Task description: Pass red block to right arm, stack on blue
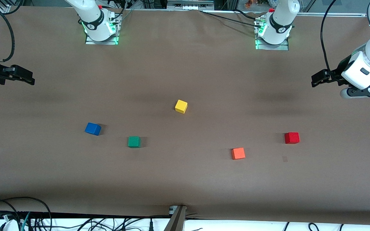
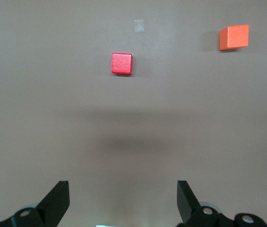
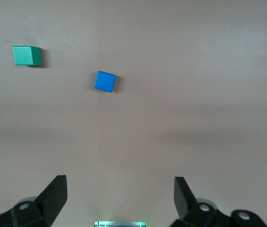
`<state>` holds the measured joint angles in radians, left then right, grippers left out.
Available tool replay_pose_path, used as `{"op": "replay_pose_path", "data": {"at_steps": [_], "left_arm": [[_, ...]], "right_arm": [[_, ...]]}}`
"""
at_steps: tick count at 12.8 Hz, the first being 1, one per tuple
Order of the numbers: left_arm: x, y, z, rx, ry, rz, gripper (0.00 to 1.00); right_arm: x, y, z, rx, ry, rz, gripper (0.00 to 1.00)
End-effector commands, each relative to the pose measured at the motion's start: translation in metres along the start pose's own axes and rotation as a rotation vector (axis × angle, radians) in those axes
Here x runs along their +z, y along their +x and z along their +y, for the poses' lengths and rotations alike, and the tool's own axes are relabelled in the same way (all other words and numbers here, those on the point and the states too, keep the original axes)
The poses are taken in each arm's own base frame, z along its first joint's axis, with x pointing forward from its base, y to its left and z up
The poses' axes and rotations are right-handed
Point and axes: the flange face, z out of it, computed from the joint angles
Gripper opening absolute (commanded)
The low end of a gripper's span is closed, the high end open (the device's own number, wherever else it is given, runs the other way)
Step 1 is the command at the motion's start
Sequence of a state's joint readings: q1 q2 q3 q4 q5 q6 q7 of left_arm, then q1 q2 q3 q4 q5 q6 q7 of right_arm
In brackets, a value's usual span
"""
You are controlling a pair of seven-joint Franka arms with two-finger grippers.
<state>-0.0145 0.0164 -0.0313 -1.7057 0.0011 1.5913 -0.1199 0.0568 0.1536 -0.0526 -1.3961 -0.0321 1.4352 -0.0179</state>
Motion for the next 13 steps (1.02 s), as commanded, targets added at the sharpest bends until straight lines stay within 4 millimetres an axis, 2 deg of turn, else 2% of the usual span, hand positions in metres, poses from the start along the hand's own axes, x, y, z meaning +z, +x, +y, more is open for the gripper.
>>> {"op": "replay_pose_path", "data": {"at_steps": [1,10,13], "left_arm": [[-0.010,-0.007,-0.001,0.028,-0.018,0.009,1.00],[-0.014,-0.004,-0.008,0.017,-0.007,0.017,1.00],[-0.033,0.001,-0.008,0.004,-0.010,0.022,1.00]], "right_arm": [[-0.004,0.002,0.001,-0.009,0.018,0.007,1.00],[-0.005,0.003,-0.001,-0.013,0.019,0.018,1.00],[-0.005,0.002,0.000,-0.011,0.019,0.017,1.00]]}}
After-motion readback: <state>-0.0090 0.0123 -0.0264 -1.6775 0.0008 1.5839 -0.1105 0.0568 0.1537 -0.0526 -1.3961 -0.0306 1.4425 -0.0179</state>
